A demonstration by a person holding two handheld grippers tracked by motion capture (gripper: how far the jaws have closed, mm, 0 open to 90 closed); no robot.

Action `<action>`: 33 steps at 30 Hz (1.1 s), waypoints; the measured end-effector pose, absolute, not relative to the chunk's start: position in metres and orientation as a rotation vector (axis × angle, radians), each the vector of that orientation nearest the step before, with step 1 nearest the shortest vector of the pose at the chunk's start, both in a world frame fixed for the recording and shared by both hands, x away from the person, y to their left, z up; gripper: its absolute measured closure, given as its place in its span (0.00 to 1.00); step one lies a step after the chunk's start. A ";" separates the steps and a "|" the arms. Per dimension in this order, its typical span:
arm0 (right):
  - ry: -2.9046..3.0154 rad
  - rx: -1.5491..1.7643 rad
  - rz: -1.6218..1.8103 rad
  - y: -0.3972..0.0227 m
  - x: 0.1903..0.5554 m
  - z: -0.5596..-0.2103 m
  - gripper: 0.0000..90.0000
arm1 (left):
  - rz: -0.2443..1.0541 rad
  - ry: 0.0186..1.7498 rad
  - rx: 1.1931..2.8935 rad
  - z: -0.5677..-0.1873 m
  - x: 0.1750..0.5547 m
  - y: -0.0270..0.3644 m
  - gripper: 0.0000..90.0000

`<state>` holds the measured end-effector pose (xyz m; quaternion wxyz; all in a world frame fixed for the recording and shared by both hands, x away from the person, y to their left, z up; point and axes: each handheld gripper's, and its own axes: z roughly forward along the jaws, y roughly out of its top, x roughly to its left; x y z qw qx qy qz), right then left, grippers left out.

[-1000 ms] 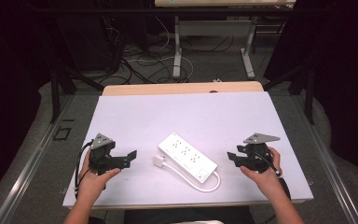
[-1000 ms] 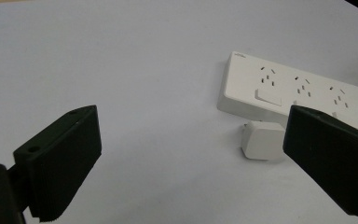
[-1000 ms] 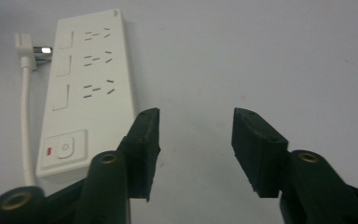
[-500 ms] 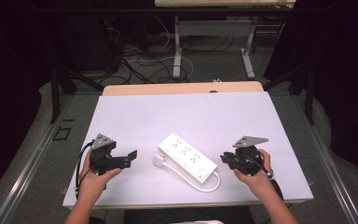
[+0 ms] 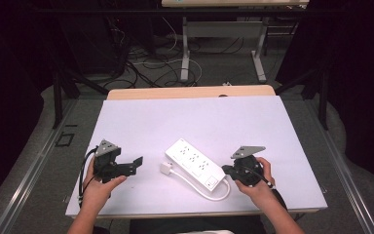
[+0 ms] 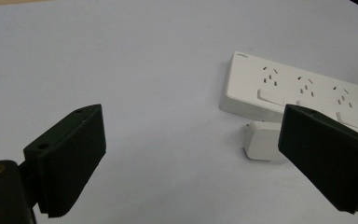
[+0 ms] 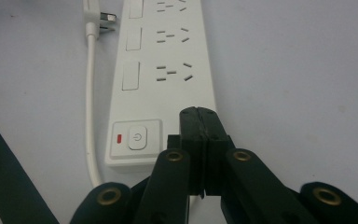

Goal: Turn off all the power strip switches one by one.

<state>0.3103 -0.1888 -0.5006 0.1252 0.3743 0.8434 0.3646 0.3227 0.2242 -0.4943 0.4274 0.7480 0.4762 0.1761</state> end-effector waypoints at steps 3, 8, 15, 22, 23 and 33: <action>2.479 1.085 1.064 -0.183 0.310 -0.503 1.00 | 0.445 1.188 1.870 -0.495 0.323 0.224 0.09; 2.525 1.061 1.036 -0.173 0.309 -0.508 1.00 | 0.442 1.188 1.876 -0.494 0.323 0.225 0.09; 2.580 1.041 1.002 -0.162 0.308 -0.512 1.00 | 0.438 1.194 1.874 -0.495 0.323 0.225 0.10; 2.598 1.024 0.995 -0.155 0.308 -0.517 1.00 | 0.448 1.189 1.882 -0.496 0.323 0.226 0.10; 2.605 1.020 0.988 -0.154 0.308 -0.517 1.00 | 0.447 1.191 1.877 -0.496 0.323 0.225 0.10; 2.626 1.002 0.941 -0.148 0.308 -0.522 1.00 | 0.447 1.193 1.879 -0.497 0.324 0.226 0.11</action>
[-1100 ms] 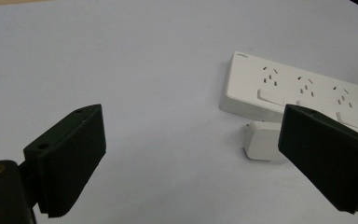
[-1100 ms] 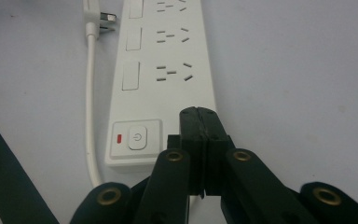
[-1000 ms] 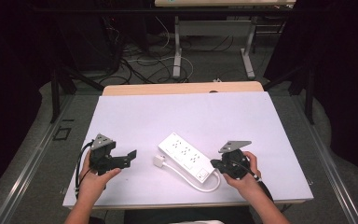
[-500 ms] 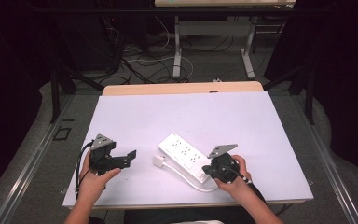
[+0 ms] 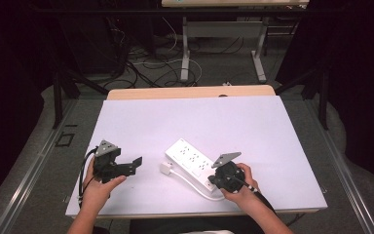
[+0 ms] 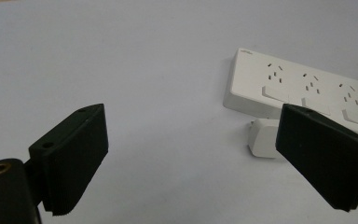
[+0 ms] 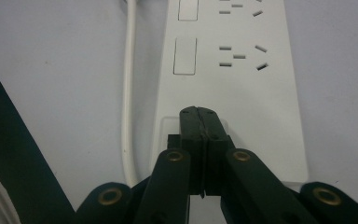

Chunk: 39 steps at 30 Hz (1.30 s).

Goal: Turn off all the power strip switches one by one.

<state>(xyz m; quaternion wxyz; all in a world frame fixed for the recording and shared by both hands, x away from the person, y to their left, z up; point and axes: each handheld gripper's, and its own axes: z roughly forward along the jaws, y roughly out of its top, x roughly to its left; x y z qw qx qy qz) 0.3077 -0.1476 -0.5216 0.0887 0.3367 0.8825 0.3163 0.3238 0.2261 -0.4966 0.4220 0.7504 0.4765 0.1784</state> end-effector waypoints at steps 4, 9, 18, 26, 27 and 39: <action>2.637 0.998 0.929 -0.147 0.308 -0.522 1.00 | 0.441 1.198 1.882 -0.497 0.324 0.225 0.11; 2.656 1.006 0.928 -0.147 0.309 -0.523 1.00 | 0.443 1.196 1.883 -0.498 0.324 0.224 0.11; 2.620 1.023 0.969 -0.149 0.309 -0.522 1.00 | 0.444 1.198 1.880 -0.498 0.324 0.225 0.11; 2.618 1.008 0.981 -0.147 0.310 -0.523 1.00 | 0.444 1.204 1.877 -0.497 0.324 0.227 0.11; 2.614 1.023 0.980 -0.147 0.309 -0.522 1.00 | 0.444 1.203 1.876 -0.497 0.324 0.227 0.11; 2.599 1.021 1.012 -0.142 0.318 -0.515 1.00 | 0.449 1.208 1.871 -0.496 0.324 0.228 0.11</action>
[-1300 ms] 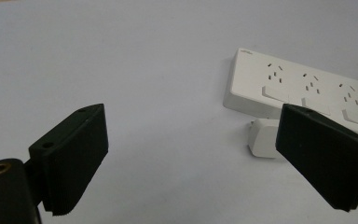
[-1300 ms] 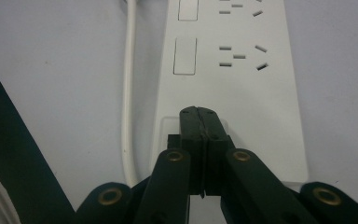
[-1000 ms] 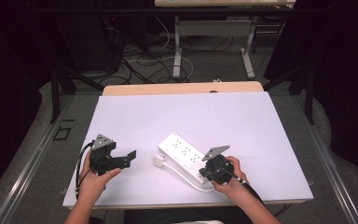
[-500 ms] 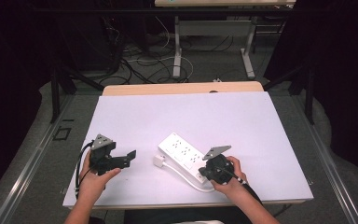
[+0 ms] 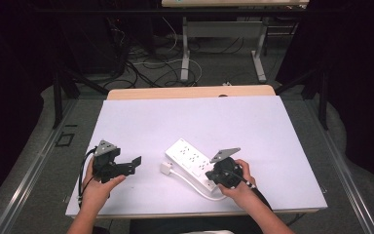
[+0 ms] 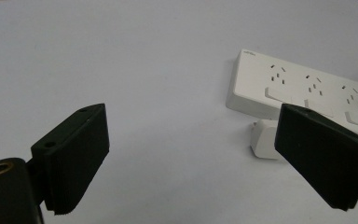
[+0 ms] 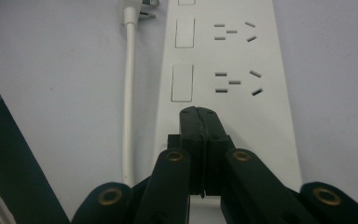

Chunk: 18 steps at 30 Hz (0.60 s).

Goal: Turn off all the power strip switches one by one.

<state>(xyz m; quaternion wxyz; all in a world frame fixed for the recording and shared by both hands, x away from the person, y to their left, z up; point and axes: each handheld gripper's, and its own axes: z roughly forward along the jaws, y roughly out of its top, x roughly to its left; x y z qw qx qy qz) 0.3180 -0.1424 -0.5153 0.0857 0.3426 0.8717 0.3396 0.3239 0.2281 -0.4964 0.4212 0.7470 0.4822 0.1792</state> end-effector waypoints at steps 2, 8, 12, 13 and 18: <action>2.608 1.021 0.999 -0.142 0.319 -0.514 1.00 | 0.450 1.208 1.872 -0.496 0.324 0.228 0.11; 2.614 1.024 1.022 -0.137 0.327 -0.512 1.00 | 0.446 1.216 1.859 -0.498 0.324 0.229 0.11; 2.601 1.030 1.034 -0.132 0.331 -0.511 1.00 | 0.452 1.220 1.852 -0.498 0.325 0.230 0.10; 2.616 1.024 1.019 -0.131 0.332 -0.509 1.00 | 0.455 1.221 1.851 -0.498 0.325 0.230 0.09; 2.605 1.026 1.044 -0.123 0.339 -0.507 1.00 | 0.456 1.235 1.846 -0.499 0.325 0.230 0.04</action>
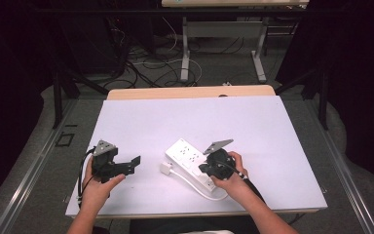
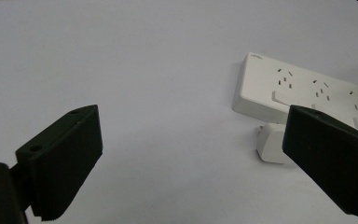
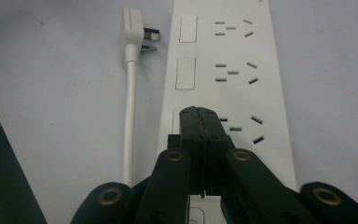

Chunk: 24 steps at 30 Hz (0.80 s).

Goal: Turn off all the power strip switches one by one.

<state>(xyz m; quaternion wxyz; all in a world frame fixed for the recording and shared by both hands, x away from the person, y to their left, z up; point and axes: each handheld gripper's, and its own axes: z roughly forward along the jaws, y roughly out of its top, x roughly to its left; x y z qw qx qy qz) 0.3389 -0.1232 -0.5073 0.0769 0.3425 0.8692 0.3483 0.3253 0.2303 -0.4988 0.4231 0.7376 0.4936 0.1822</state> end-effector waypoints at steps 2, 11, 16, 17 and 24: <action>2.610 1.022 1.045 -0.120 0.341 -0.507 1.00 | 0.459 1.234 1.841 -0.499 0.326 0.231 0.03; 2.640 1.031 1.009 -0.108 0.348 -0.510 1.00 | 0.465 1.233 1.838 -0.500 0.326 0.231 0.01; 2.650 1.020 0.997 -0.106 0.352 -0.514 1.00 | 0.466 1.235 1.837 -0.499 0.326 0.231 0.01; 2.648 1.033 0.992 -0.106 0.353 -0.514 1.00 | 0.467 1.237 1.834 -0.499 0.326 0.231 0.01; 2.661 1.012 0.996 -0.104 0.357 -0.519 1.00 | 0.479 1.232 1.841 -0.500 0.325 0.232 0.01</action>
